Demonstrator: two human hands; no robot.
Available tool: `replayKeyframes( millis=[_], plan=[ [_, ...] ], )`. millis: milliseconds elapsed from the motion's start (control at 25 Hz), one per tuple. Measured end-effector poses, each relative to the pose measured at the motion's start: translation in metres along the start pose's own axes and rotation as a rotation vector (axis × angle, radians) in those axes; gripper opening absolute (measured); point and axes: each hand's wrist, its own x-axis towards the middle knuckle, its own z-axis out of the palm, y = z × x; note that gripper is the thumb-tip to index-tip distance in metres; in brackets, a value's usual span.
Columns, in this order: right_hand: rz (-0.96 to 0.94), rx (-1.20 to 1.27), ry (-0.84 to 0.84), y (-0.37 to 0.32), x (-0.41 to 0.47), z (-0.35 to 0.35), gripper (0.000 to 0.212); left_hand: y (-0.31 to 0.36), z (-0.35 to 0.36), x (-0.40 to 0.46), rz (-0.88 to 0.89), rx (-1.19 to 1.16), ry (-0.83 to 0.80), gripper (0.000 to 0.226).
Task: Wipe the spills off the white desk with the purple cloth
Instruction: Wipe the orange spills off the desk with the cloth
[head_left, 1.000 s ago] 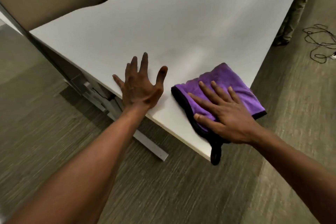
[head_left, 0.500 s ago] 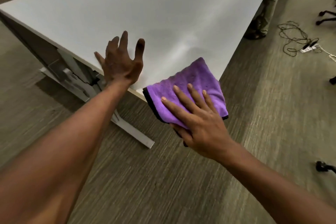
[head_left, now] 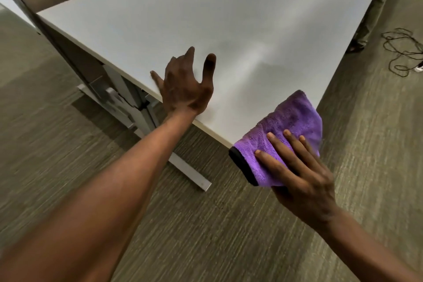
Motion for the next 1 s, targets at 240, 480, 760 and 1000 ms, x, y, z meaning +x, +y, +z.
replayKeyframes(
  millis=[240,480,760,1000],
  plan=[
    [0.1,0.042,-0.148,-0.028,0.042,-0.004,0.054,0.001,-0.004,-0.001,-0.007,0.0,-0.018,0.083],
    [0.228,0.062,-0.216,-0.05,0.084,-0.003,0.052,-0.002,-0.002,0.001,-0.024,0.0,0.011,0.082],
    [0.365,0.17,-0.41,-0.07,0.135,0.019,0.073,-0.006,-0.001,0.01,-0.135,-0.107,0.06,0.079],
    [0.329,0.038,-0.633,-0.028,0.077,-0.021,0.079,-0.007,0.001,0.006,-0.083,-0.037,0.034,0.079]
  ],
)
